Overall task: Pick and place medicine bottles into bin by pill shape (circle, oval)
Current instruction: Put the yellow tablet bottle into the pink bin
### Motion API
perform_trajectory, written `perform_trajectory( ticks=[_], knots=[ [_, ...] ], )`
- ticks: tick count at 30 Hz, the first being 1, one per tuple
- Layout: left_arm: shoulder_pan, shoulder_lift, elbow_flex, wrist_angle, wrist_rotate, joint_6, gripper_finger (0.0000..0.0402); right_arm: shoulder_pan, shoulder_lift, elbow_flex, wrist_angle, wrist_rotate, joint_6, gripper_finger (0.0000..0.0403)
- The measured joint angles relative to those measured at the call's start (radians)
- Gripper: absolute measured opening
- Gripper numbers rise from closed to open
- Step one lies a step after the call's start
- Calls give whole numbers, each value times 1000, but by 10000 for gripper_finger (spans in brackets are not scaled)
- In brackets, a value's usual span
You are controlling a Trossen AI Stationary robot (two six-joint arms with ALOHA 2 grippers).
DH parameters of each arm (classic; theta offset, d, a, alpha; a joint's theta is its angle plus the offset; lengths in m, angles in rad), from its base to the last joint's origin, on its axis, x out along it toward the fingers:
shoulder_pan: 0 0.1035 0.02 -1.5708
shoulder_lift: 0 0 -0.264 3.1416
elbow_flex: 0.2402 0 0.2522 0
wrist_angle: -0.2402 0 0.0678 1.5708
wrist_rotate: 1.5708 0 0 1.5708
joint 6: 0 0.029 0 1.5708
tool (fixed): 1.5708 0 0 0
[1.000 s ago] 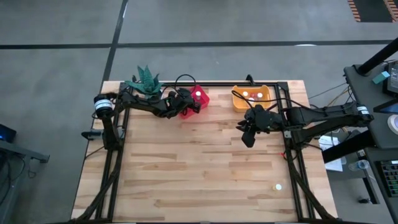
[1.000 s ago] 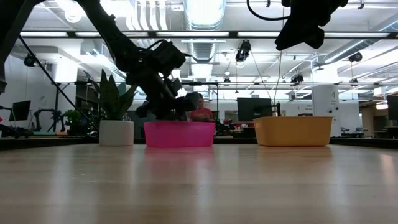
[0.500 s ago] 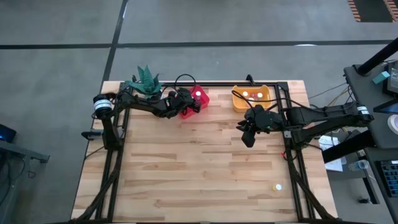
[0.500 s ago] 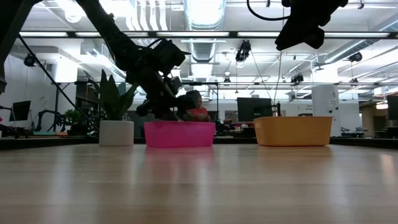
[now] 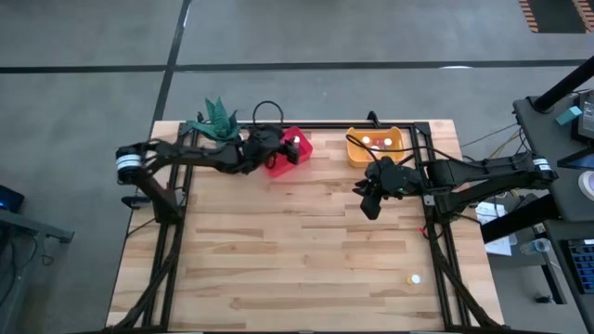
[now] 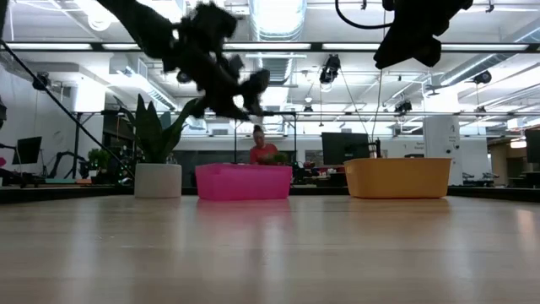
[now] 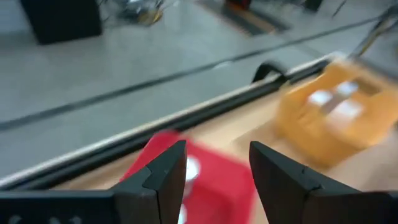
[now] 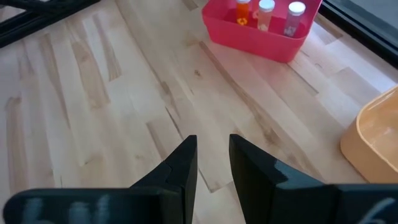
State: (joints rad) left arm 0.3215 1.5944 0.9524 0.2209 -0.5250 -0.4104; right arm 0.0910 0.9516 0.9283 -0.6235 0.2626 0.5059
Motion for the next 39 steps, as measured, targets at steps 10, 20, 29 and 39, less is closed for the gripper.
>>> perform_trajectory(
  ticks=[10,20,29,39],
  knots=[
    [-171,-234,18,24,36,-30,160,0,0,0,-1,-53,106,84],
    [-345,-319,12,92,37,-185,160,11,0,0,14,-320,382,84],
    [-371,-350,6,103,112,-178,160,173,21,47,38,-377,700,84],
    [-377,-418,4,80,462,-105,160,410,230,253,-48,-357,1003,84]
  ],
)
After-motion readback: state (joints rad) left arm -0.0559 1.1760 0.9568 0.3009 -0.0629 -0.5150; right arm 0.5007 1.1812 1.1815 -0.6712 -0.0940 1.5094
